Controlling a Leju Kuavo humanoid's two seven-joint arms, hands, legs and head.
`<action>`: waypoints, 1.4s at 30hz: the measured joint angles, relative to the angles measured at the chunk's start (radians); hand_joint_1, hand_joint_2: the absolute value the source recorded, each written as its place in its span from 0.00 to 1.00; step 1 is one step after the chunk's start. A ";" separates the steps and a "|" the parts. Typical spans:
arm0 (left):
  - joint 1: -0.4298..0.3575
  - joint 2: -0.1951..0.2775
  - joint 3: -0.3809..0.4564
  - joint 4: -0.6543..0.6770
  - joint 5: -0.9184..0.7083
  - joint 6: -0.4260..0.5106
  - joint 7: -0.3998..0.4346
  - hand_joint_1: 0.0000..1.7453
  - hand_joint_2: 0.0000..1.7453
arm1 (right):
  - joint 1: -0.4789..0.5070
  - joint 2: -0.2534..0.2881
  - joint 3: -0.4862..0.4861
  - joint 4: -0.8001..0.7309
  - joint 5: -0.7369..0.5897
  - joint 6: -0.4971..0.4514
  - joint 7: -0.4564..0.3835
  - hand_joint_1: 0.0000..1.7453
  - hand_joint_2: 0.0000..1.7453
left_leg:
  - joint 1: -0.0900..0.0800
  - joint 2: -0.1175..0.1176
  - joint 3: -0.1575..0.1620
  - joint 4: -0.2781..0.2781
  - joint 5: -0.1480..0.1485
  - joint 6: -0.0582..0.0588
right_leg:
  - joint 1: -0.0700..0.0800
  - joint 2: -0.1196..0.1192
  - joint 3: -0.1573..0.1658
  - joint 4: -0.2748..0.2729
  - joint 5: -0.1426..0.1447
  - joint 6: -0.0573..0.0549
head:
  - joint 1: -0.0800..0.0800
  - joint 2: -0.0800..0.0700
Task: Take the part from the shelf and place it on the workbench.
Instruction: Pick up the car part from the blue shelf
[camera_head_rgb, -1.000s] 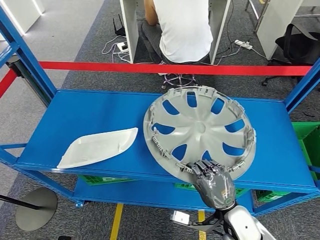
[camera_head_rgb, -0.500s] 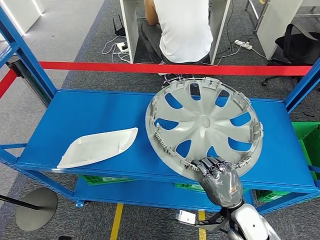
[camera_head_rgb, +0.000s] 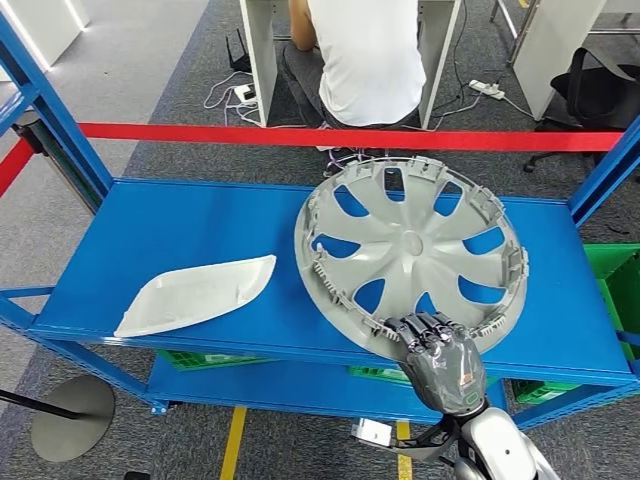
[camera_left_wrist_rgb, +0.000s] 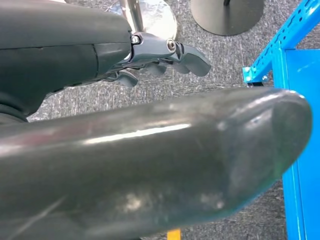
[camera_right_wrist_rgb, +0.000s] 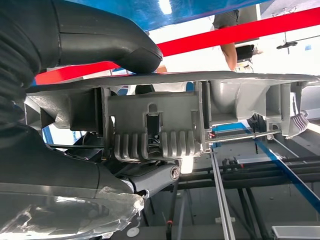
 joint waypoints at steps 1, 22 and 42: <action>0.000 0.000 -0.002 0.000 -0.001 0.002 0.001 0.00 0.00 | 0.000 0.000 0.000 0.000 0.000 0.000 0.000 1.00 1.00 | 0.000 0.000 0.000 0.000 0.000 0.000 | 0.000 0.000 0.000 0.000 0.000 0.000 | 0.000 0.000; 0.000 0.000 -0.012 0.000 0.017 -0.036 -0.044 0.00 0.00 | 0.000 0.000 0.004 0.000 0.000 0.000 0.015 1.00 1.00 | 0.000 0.000 0.000 0.000 0.000 0.000 | 0.000 0.000 0.000 0.000 0.000 0.000 | 0.000 0.000; 0.002 -0.001 -0.012 0.002 0.014 -0.037 -0.040 0.00 0.00 | 0.066 0.112 -0.205 -0.076 0.002 -0.005 -0.279 1.00 1.00 | 0.017 0.015 -0.003 -0.036 0.054 0.030 | -0.009 -0.012 -0.033 0.151 -0.064 0.047 | 0.007 0.000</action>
